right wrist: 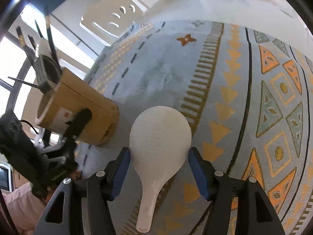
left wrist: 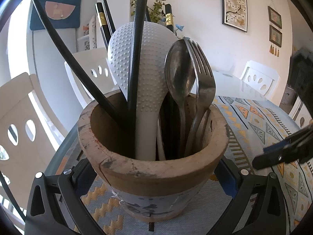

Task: Organize utensils
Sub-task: 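Lift the ceramic spoon and carry it toward the holder, then raise the spoon upright above the holder in the left gripper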

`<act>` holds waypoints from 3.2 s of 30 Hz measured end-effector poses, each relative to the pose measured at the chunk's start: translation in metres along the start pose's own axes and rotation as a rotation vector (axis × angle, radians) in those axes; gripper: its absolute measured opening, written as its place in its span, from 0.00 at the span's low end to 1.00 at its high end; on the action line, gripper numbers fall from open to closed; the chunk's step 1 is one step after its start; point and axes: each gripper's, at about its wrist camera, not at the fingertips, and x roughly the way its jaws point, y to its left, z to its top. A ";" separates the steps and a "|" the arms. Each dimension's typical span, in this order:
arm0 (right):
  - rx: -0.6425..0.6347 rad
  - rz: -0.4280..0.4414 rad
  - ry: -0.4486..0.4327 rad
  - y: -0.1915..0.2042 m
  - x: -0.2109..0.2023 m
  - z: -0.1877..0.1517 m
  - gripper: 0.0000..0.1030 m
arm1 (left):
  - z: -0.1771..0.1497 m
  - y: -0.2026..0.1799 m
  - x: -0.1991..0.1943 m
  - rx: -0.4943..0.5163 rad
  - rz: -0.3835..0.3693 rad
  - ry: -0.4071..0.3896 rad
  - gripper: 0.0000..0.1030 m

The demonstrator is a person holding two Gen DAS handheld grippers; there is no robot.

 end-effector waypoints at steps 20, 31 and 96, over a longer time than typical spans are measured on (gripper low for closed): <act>-0.180 0.083 -0.234 0.048 -0.066 0.013 0.37 | 0.001 0.001 0.002 0.000 -0.005 0.006 1.00; 0.379 0.040 -0.186 -0.044 -0.043 0.023 0.57 | 0.000 0.009 0.003 -0.017 -0.011 0.007 1.00; 0.044 0.143 -0.490 0.058 -0.103 0.073 0.05 | 0.001 0.001 0.004 0.009 -0.013 0.007 1.00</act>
